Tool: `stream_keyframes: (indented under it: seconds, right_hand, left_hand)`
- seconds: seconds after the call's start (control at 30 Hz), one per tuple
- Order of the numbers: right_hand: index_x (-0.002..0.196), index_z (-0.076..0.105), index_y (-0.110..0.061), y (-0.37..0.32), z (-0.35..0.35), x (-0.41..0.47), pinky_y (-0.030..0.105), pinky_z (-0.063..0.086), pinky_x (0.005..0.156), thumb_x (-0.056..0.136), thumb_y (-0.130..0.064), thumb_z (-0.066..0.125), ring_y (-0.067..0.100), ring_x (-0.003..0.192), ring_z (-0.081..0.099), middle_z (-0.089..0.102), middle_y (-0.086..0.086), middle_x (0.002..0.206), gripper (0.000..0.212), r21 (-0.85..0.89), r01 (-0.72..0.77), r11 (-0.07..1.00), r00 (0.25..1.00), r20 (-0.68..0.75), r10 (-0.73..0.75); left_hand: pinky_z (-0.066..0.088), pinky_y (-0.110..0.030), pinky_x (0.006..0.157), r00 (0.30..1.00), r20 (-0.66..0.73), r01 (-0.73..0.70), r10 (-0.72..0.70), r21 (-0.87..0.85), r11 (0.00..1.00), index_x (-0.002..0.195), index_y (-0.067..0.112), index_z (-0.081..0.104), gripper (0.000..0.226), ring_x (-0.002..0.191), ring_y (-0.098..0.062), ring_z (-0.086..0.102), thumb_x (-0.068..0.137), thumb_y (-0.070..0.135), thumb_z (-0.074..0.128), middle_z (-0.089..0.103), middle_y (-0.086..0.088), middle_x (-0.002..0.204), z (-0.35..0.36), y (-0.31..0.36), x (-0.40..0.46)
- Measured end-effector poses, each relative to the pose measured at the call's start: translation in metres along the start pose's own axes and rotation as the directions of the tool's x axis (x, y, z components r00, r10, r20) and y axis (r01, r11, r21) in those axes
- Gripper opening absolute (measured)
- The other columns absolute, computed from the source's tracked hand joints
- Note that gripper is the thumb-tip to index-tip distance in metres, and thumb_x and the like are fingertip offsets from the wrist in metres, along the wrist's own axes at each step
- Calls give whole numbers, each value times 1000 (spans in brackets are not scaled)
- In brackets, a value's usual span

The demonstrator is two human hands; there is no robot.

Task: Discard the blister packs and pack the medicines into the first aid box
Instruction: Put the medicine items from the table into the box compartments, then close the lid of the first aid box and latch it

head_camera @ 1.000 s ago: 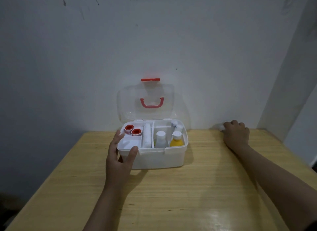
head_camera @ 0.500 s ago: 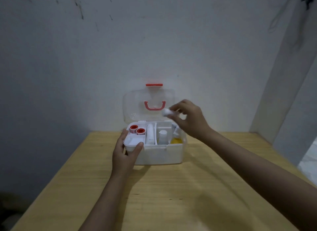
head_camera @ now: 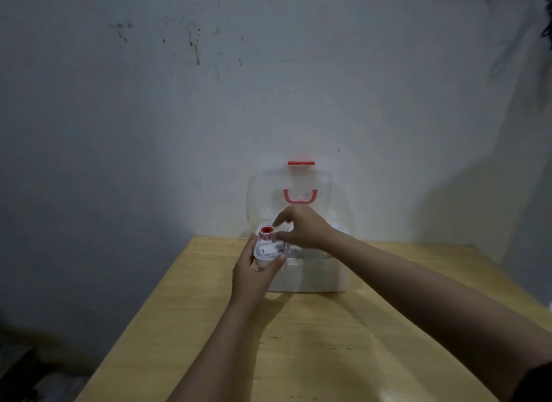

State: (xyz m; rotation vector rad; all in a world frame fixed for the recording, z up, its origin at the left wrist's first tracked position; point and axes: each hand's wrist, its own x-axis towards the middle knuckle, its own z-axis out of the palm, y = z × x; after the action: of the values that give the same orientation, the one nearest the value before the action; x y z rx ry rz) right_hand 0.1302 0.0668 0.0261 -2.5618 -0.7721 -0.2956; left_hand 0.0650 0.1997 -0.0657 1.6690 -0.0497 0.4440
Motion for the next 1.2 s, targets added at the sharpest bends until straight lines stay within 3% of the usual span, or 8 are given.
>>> stream_keyframes:
  seconds: [0.2,0.43,0.53,0.67,0.87,0.97,1.07,1.2]
  right_hand:
    - [119,60,-9,34,-48,33,43,46,92,83,-26,59,30,113,55,62,10,122,40,-192,-133,972,835,-549,6]
    - [134,45,-9,63,-51,58,54,27,109,91,-33,50,32,121,51,56,13,131,50,-353,-304,885,887,-444,128]
    - [122,56,-7,65,-44,51,47,44,91,90,-33,51,34,104,58,64,16,115,41,-335,-245,910,843,-537,29]
    - [103,65,-7,54,-37,20,33,39,71,88,-33,57,30,88,58,65,13,98,31,-263,-142,954,736,-673,-75]
    - [103,61,-9,48,-8,-45,42,42,94,87,-33,60,28,111,54,62,15,116,29,-185,5,983,787,-606,-119]
    - [103,60,-10,42,7,-66,37,41,91,84,-26,67,29,104,59,65,11,109,26,-168,27,985,796,-592,-123]
    - [114,56,-12,39,19,-80,33,38,89,80,-28,72,27,101,60,66,9,110,41,-125,-24,992,817,-575,-52]
    - [129,46,-16,38,30,-93,37,43,91,77,-41,70,22,105,56,63,5,115,62,-90,-66,994,877,-481,14]
  left_hand:
    - [50,-14,87,1000,-14,28,-28,-61,998,141,22,43,80,107,8,52,71,24,81,53,12,131,2,-9,5]
    - [51,-10,74,1000,-4,19,-19,-44,999,141,24,43,80,105,12,48,70,26,81,52,13,130,2,-14,7]
    - [54,-18,79,1000,-8,25,-25,-51,998,140,25,44,78,107,8,52,70,24,81,53,14,130,1,-13,7]
    - [53,-30,92,1000,-11,24,-24,26,999,142,24,40,82,114,-3,52,71,30,80,52,9,136,1,-10,7]
    - [31,-24,99,999,-50,6,5,216,976,150,23,9,107,139,-16,30,71,38,79,24,2,155,1,3,4]
    - [29,-30,99,993,-76,-66,94,314,947,149,33,1,113,145,-20,15,68,43,79,7,2,160,0,7,0]
    - [32,-35,100,982,-6,-172,190,392,904,147,42,8,101,145,-20,10,71,49,74,-1,5,160,0,13,-2]
    - [36,-36,100,981,52,-190,185,373,908,141,41,33,67,142,-19,23,82,50,62,18,5,158,3,12,-3]
